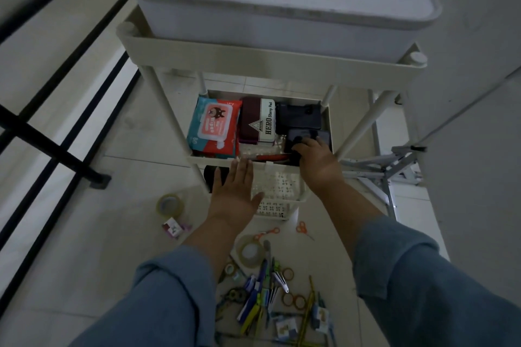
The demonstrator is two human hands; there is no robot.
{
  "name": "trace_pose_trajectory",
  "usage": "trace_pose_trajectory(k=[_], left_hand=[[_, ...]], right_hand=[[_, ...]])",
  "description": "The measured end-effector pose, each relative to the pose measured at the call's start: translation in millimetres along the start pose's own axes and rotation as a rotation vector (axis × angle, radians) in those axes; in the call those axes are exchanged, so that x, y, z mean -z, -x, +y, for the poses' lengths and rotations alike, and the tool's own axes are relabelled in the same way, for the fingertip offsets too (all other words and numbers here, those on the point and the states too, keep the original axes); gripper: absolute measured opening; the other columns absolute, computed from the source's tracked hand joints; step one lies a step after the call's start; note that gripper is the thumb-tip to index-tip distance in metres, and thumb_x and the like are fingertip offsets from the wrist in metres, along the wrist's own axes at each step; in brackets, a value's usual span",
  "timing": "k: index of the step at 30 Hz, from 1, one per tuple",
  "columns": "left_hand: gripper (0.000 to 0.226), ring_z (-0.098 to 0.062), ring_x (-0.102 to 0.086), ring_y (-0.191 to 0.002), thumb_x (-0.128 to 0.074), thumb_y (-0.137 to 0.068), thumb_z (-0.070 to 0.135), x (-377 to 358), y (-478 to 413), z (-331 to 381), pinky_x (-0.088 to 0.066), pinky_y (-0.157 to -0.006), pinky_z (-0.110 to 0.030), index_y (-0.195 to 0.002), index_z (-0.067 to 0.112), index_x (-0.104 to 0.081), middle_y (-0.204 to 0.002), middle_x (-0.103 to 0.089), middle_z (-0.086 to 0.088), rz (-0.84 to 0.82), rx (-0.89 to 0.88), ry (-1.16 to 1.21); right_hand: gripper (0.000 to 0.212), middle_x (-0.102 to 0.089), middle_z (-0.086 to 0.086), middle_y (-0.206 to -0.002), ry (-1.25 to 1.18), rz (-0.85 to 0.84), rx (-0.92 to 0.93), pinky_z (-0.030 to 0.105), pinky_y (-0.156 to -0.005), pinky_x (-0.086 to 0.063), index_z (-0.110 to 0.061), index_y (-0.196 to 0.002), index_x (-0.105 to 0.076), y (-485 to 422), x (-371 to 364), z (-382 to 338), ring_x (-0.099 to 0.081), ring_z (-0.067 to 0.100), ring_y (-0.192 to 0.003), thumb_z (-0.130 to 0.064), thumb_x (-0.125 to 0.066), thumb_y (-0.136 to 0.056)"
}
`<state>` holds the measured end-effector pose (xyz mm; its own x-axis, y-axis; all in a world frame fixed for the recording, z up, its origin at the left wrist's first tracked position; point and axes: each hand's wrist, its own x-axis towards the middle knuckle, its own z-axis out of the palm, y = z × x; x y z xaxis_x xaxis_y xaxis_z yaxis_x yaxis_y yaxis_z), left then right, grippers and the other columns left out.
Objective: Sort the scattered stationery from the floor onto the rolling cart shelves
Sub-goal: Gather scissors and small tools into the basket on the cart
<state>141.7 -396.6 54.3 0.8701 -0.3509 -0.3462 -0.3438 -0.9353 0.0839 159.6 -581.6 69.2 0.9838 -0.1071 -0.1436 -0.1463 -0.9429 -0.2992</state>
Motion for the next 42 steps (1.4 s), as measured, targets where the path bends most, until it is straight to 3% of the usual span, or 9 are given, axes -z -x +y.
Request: trace_pose_trajectory(k=[4, 7, 11, 18, 22, 27, 30, 35, 42], left_hand=[[0.066, -0.013, 0.008, -0.147, -0.022, -0.099, 0.046, 4, -1, -8, 0.001, -0.120, -0.041, -0.150, 0.016, 0.008, -0.159, 0.013, 0.001, 0.013, -0.029, 0.093], [0.060, -0.012, 0.000, -0.147, -0.028, -0.101, 0.035, 9, 12, -15, -0.002, -0.118, -0.039, -0.151, 0.017, -0.001, -0.159, 0.007, 0.001, 0.120, -0.051, 0.152], [0.051, -0.017, -0.016, -0.145, -0.037, -0.099, 0.030, 2, 45, -35, -0.014, -0.116, -0.039, -0.147, 0.017, -0.023, -0.159, -0.010, -0.001, 0.200, -0.003, 0.312], [0.046, -0.024, -0.028, -0.140, -0.041, -0.098, 0.029, -64, 119, -115, -0.027, -0.113, -0.039, -0.141, 0.014, -0.036, -0.153, -0.027, -0.007, 0.117, 0.042, 0.375], [0.044, -0.025, -0.040, -0.132, -0.046, -0.096, 0.025, -112, 164, -164, -0.035, -0.105, -0.035, -0.137, 0.010, -0.042, -0.143, -0.041, -0.009, 0.078, 0.091, 0.470], [0.043, -0.023, -0.042, -0.128, -0.044, -0.097, 0.027, -179, 205, -198, -0.036, -0.101, -0.032, -0.137, 0.013, -0.040, -0.140, -0.043, -0.007, -0.025, 0.193, 0.520], [0.043, -0.024, -0.042, -0.127, -0.043, -0.098, 0.027, -219, 226, -200, -0.038, -0.101, -0.033, -0.138, 0.013, -0.038, -0.141, -0.043, -0.007, -0.102, 0.235, 0.528], [0.042, -0.023, -0.046, -0.123, -0.043, -0.097, 0.029, -292, 254, -182, -0.041, -0.098, -0.033, -0.137, 0.016, -0.040, -0.136, -0.047, -0.004, -0.142, 0.327, 0.603], [0.050, -0.017, -0.035, -0.135, -0.040, -0.098, 0.035, -415, 258, -143, -0.031, -0.108, -0.028, -0.143, 0.015, -0.032, -0.146, -0.037, -0.001, -0.162, 0.353, 0.662]], right_hand=[[0.046, -0.026, 0.012, -0.154, 0.044, 0.068, 0.052, 0.047, -0.118, -0.017, -0.012, -0.141, -0.039, 13, -3, -4, -0.010, 0.036, -0.145, -0.010, -0.040, -0.096], [0.039, -0.048, 0.027, -0.135, -0.067, 0.286, 0.130, 0.059, -0.105, -0.035, -0.001, -0.123, -0.058, 29, -11, -13, -0.034, 0.049, -0.132, -0.003, -0.048, -0.085], [0.038, -0.054, 0.020, -0.124, -0.245, 0.388, 0.195, 0.046, -0.103, -0.041, -0.004, -0.114, -0.062, 72, -31, -42, -0.046, 0.041, -0.122, 0.005, -0.051, -0.079], [0.031, -0.052, 0.014, -0.128, -0.428, 0.227, 0.000, 0.020, -0.097, -0.028, -0.007, -0.117, -0.062, 161, -116, -108, -0.045, 0.028, -0.122, -0.001, -0.051, -0.089], [0.031, -0.056, 0.013, -0.117, -0.505, 0.127, -0.076, 0.031, -0.094, -0.043, -0.006, -0.113, -0.063, 201, -170, -136, -0.053, 0.031, -0.110, -0.008, -0.046, -0.087], [0.029, -0.059, 0.010, -0.119, -0.499, 0.014, -0.224, 0.020, -0.081, -0.036, -0.010, -0.118, -0.061, 239, -239, -152, -0.055, 0.025, -0.108, -0.006, -0.049, -0.092], [0.029, -0.060, 0.010, -0.117, -0.527, -0.038, -0.278, 0.017, -0.085, -0.034, -0.007, -0.117, -0.062, 259, -279, -149, -0.056, 0.024, -0.109, -0.002, -0.051, -0.091], [0.029, -0.060, 0.012, -0.117, -0.519, -0.138, -0.224, 0.028, -0.093, -0.044, -0.009, -0.116, -0.062, 294, -342, -128, -0.056, 0.026, -0.109, -0.003, -0.051, -0.090], [0.029, -0.060, 0.011, -0.116, -0.490, -0.159, -0.155, 0.018, -0.088, -0.034, -0.008, -0.119, -0.060, 312, -438, -93, -0.054, 0.025, -0.109, -0.005, -0.051, -0.091]])
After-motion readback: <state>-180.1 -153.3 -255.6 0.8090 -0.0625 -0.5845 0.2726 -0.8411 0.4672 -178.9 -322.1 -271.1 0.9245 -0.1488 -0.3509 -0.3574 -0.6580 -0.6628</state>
